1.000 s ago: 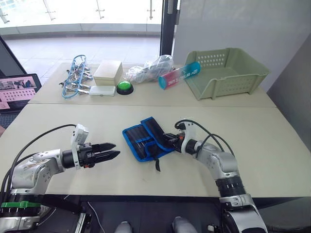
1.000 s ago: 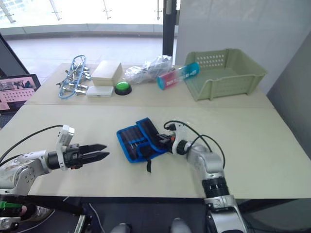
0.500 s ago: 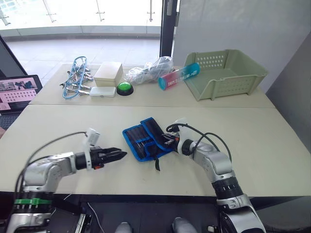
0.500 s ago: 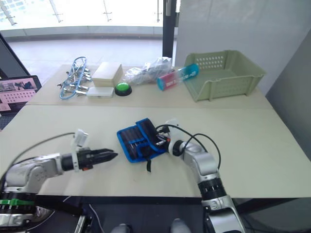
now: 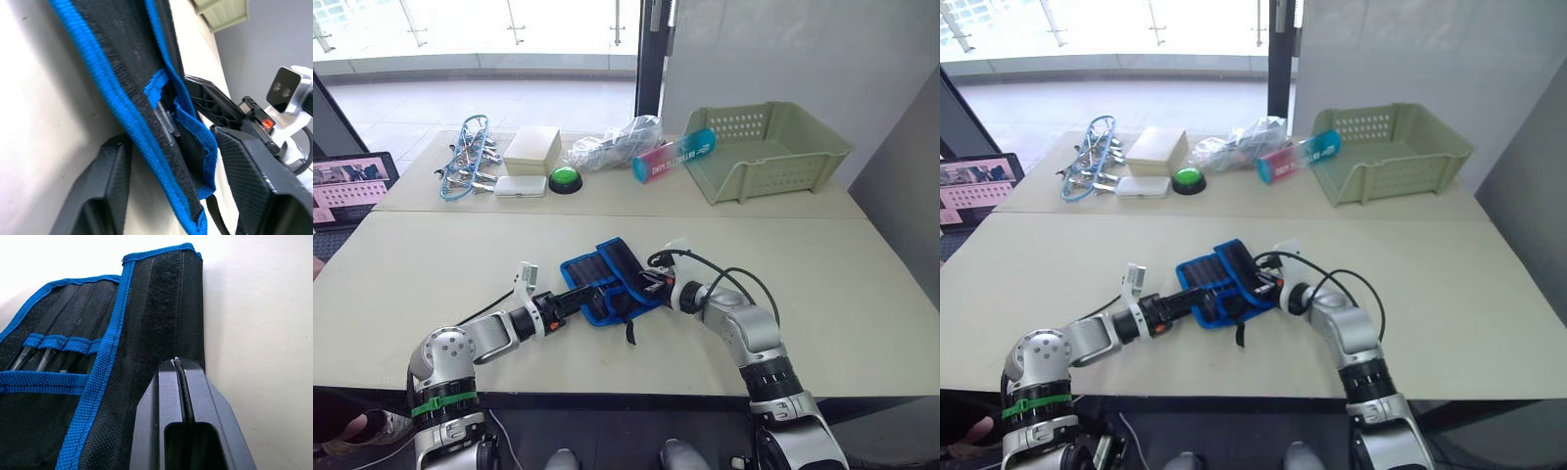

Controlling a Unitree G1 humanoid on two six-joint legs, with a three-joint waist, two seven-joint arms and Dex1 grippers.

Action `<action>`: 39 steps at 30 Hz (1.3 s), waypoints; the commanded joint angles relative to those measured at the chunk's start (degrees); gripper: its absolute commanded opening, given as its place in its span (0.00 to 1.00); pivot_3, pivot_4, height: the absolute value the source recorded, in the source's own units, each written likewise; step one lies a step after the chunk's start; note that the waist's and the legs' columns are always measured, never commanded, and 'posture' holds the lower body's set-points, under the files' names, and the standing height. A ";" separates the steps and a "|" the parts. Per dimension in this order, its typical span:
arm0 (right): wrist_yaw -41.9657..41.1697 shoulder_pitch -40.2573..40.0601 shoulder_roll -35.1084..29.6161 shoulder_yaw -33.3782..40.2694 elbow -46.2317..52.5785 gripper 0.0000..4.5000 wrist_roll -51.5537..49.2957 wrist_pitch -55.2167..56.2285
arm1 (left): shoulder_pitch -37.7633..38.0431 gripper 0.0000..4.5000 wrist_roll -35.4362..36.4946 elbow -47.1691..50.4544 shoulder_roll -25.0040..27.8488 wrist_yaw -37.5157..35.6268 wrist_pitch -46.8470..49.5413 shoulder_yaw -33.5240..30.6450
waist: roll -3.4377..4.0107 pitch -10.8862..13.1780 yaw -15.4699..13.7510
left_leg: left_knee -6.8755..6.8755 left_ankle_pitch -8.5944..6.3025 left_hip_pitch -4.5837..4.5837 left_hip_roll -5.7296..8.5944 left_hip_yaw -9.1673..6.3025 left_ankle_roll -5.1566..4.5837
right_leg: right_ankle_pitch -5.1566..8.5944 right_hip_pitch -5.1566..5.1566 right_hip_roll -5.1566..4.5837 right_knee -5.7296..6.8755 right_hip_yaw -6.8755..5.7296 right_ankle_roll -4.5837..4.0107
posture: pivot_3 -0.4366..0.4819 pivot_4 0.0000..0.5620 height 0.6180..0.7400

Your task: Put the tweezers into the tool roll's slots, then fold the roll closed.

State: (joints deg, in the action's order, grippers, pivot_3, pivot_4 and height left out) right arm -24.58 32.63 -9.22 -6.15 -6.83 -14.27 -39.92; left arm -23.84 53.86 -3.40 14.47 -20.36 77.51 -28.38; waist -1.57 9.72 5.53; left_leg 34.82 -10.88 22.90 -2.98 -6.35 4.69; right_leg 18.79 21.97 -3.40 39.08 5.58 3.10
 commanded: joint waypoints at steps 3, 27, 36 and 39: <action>0.46 -1.02 -0.02 -0.95 -2.02 0.00 0.95 -2.45 | 1.10 0.17 2.55 1.36 -0.04 1.75 1.53 -1.54 | 0.01 -0.01 -0.03 | 0.00 0.00 0.00 0.00 0.00 0.01 | 0.00 -0.01 0.00 -0.02 0.00 0.00 | 0.48 0.27 1.00; 2.15 -6.11 3.42 -6.24 4.21 0.00 1.61 -8.32 | -12.61 0.01 -7.20 -14.61 21.35 -25.72 -8.96 18.21 | 0.03 -0.01 0.57 | -0.18 0.05 -0.05 -0.02 0.01 0.08 | 0.01 0.08 0.06 -0.08 0.00 0.00 | 0.48 0.27 1.00; 2.36 -5.06 4.07 -4.59 2.95 0.00 2.22 -7.57 | -22.96 0.01 -9.49 -20.39 11.63 -27.17 -9.50 22.04 | 0.01 -0.02 0.16 | -0.13 0.05 -0.02 -0.01 0.01 0.08 | 0.01 0.07 0.05 -0.08 0.00 0.00 | 0.48 0.27 1.00; 2.22 -5.06 3.79 -3.84 3.49 0.00 1.84 -7.84 | -22.72 0.01 -11.67 -21.96 7.14 -24.96 -12.50 21.90 | 0.01 -0.02 0.29 | -0.09 0.05 0.00 -0.01 0.02 0.08 | 0.01 0.06 0.05 -0.09 0.02 0.00 | 0.48 0.27 1.00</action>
State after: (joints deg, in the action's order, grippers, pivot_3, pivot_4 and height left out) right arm -22.29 29.37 -5.66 -8.38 -0.58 -12.49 -44.13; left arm -45.80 42.52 -25.34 22.09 -45.78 66.62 -5.95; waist -1.56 9.70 5.82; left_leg 34.71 -10.83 22.88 -3.00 -6.33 4.77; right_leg 18.79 22.04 -3.34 39.01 5.59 3.10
